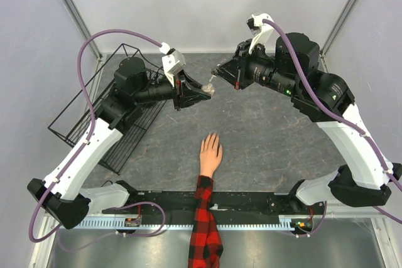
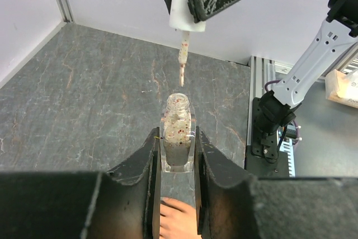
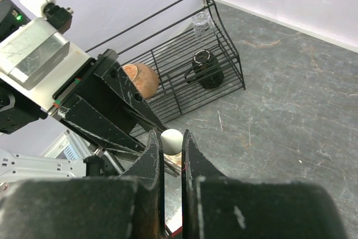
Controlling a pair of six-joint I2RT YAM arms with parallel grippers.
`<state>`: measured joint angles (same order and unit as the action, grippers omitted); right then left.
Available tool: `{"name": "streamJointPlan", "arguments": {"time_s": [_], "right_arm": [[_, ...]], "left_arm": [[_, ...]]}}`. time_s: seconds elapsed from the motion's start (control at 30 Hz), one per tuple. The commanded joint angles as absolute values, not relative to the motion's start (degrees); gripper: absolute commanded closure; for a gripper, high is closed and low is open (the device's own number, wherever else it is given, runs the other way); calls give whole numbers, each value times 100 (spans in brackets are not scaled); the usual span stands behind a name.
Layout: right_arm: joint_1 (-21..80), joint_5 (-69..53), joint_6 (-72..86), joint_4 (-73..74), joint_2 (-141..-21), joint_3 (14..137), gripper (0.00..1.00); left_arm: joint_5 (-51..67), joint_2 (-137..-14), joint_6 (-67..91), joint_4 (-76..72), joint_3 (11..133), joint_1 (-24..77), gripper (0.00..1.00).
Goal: Paint the nails
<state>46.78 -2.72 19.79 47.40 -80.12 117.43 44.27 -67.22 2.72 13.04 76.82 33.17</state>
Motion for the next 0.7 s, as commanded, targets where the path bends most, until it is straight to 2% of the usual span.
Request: {"name": "streamJointPlan", "arguments": {"time_s": [0.0,0.67], "right_arm": [[4711,-26,1925,4702,-7910,11804,100],[4729,-140,1977,4579,-7866,11435,100]], "left_arm": [[4597,-6592,413,949,7717,3305,98],[4518,-6565,360,923,7769,3305,98]]}}
